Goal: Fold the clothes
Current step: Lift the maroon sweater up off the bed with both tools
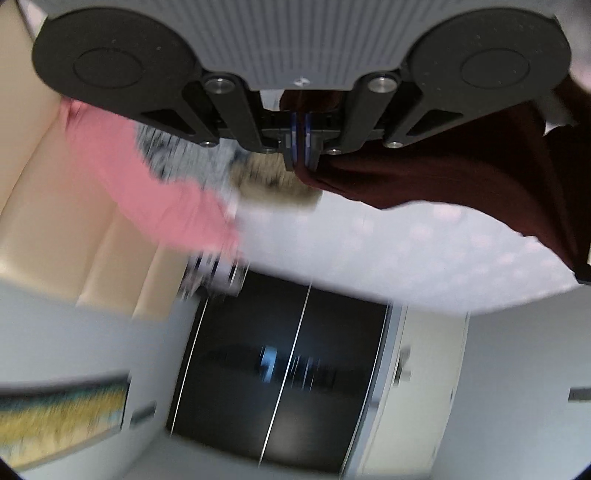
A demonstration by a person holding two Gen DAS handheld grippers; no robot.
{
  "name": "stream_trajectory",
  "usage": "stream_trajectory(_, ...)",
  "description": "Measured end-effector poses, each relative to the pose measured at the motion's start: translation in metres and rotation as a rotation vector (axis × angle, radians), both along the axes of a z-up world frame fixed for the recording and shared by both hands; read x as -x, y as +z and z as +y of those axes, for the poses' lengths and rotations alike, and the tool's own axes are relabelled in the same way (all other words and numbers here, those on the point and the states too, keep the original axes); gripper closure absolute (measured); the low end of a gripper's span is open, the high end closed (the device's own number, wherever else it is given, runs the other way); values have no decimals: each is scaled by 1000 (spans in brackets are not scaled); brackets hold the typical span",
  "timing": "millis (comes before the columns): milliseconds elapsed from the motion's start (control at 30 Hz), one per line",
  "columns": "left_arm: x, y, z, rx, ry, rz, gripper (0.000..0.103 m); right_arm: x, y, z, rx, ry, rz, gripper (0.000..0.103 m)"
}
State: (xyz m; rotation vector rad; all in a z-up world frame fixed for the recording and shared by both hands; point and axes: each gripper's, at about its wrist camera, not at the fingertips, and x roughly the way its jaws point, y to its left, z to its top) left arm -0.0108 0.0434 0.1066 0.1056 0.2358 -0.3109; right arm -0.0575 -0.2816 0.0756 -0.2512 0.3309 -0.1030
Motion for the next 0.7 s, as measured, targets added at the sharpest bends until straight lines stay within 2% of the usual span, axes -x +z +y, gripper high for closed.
stream_trajectory(233,60,100,59,54,59,-270,103,40,81,38,59,45,-267,98)
stream_trajectory(367,102,141,76,85,57,-402,103,71,123,61,113,76,-399,98)
stream_trajectory(500,139,158,81,103,54,-473,103,101,147,74,110,90,-472,98)
stream_trajectory(700,162,159,84,107,57,-507,103,146,153,84,93,96,-577,98)
